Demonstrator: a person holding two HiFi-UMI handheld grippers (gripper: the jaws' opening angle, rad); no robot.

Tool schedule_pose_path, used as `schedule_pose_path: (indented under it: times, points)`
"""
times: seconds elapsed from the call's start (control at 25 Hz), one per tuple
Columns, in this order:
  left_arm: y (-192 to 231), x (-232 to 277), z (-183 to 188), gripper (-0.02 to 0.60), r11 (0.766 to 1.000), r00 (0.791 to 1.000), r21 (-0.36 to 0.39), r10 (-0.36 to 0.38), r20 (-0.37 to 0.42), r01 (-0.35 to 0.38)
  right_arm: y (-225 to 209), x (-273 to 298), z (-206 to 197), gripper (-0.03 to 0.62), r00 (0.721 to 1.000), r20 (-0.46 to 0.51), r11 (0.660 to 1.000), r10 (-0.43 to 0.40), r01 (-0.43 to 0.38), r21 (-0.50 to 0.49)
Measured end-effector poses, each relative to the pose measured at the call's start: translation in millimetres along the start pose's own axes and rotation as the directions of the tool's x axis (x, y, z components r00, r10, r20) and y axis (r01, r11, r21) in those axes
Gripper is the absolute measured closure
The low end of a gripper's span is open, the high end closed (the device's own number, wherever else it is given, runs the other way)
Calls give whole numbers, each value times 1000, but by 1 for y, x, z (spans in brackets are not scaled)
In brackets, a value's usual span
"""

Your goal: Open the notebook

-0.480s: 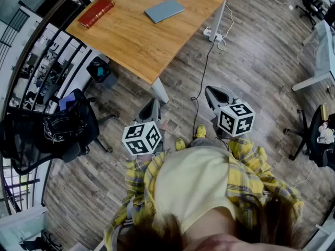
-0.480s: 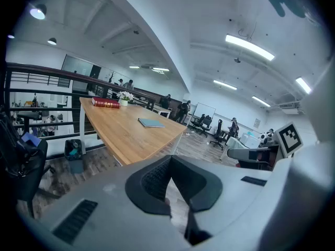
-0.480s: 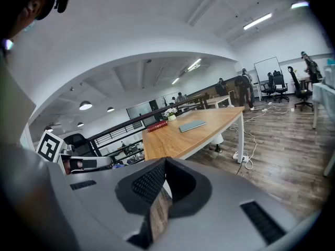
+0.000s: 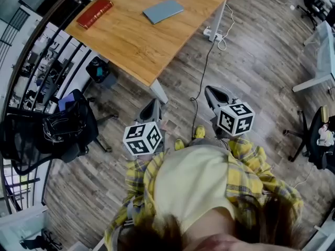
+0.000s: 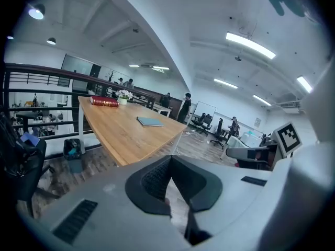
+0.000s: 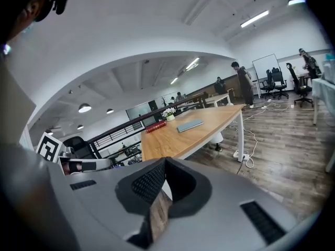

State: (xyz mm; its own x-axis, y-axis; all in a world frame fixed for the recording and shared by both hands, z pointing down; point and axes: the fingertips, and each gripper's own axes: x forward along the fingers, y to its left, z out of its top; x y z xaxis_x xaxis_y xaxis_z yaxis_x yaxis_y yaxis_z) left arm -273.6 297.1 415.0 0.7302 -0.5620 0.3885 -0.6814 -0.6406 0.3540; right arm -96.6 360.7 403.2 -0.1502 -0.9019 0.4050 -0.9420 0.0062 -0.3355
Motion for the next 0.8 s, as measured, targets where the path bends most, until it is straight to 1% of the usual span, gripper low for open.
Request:
schedule_pose_path:
  times: [0.28,0.56,0.8]
  points:
    - [-4,18,-1,572,1000,1000,-3,11,-17,-12,-18,8,5,530,1000,-11,999,23,-22,30]
    - [-24,56,1,572,999,999,20,40,-30,-39,-57,10,11,530,1000,-19,1000,11,-11,7]
    - [-50,93,8,572,999,999,37,18,-45,-16,-92,12,17,528,1000,-26,1000,4,-3,11]
